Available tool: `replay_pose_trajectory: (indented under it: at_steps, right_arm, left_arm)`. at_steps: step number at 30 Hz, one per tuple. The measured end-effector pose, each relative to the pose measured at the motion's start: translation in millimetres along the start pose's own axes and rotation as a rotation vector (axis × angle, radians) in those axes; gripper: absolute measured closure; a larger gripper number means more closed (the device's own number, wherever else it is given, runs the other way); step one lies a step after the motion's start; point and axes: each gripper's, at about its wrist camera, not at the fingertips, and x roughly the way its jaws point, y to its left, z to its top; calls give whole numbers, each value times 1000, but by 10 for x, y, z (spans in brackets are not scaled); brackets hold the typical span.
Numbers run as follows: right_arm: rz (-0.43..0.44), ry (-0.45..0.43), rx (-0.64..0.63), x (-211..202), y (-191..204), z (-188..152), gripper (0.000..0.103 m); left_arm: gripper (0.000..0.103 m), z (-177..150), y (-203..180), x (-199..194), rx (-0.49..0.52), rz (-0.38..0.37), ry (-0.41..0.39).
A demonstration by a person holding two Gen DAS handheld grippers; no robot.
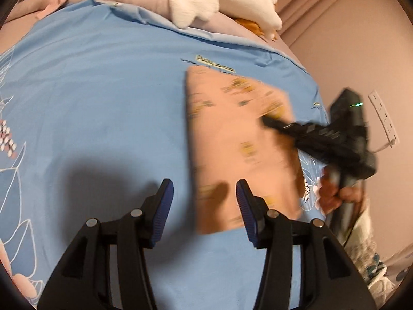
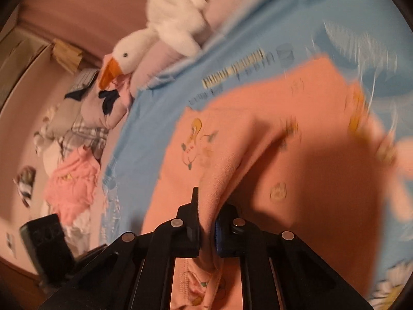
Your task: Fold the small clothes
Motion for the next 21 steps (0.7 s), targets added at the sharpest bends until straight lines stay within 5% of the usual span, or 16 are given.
replay_pose_trajectory:
  at_steps: [4, 9, 16, 21]
  right_arm:
    - [-111, -69, -49, -413, -62, 282, 94]
    - [-248, -50, -41, -312, -380, 342, 94]
    - [-184, -42, 100, -138, -820, 238, 91]
    - [-240, -89, 34, -360, -715, 143, 89]
  left_arm:
    - [53, 3, -31, 24, -5, -22, -7]
    - [53, 28, -120, 169, 0, -44, 14]
    - [53, 129, -454, 309, 80, -35, 10]
    - [53, 170, -657, 467, 132, -8, -1]
